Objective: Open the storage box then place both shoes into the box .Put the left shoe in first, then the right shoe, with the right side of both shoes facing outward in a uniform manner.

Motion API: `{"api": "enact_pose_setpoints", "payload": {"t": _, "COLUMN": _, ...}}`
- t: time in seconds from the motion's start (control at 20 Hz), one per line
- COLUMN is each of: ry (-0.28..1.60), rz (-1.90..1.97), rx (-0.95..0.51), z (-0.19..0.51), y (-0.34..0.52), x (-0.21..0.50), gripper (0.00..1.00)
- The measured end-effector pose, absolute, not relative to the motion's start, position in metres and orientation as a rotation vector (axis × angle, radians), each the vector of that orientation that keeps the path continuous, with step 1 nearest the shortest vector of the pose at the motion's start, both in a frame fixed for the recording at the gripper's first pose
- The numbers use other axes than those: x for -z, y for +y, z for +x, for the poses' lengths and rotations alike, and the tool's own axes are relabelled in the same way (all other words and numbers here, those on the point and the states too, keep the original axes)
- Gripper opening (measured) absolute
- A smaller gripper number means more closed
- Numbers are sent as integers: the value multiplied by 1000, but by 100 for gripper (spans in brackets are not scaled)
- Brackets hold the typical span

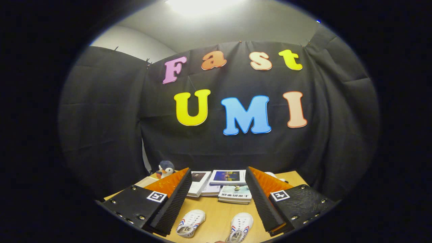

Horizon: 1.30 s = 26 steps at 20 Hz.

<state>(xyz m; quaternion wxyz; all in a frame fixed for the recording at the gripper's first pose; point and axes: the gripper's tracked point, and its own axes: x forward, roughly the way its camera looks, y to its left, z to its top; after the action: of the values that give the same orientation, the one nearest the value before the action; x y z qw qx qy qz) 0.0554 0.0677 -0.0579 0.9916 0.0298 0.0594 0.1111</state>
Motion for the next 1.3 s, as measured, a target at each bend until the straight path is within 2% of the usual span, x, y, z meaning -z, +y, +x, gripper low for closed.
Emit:
{"api": "enact_pose_setpoints", "payload": {"t": 0.65, "ry": 501, "rz": 364, "rx": -527, "z": 103, "y": 185, "x": 191, "gripper": 97}}
{"api": "enact_pose_setpoints", "payload": {"t": 1.3, "ry": 797, "rz": 523, "rx": -709, "z": 108, "y": 266, "x": 286, "gripper": 97}}
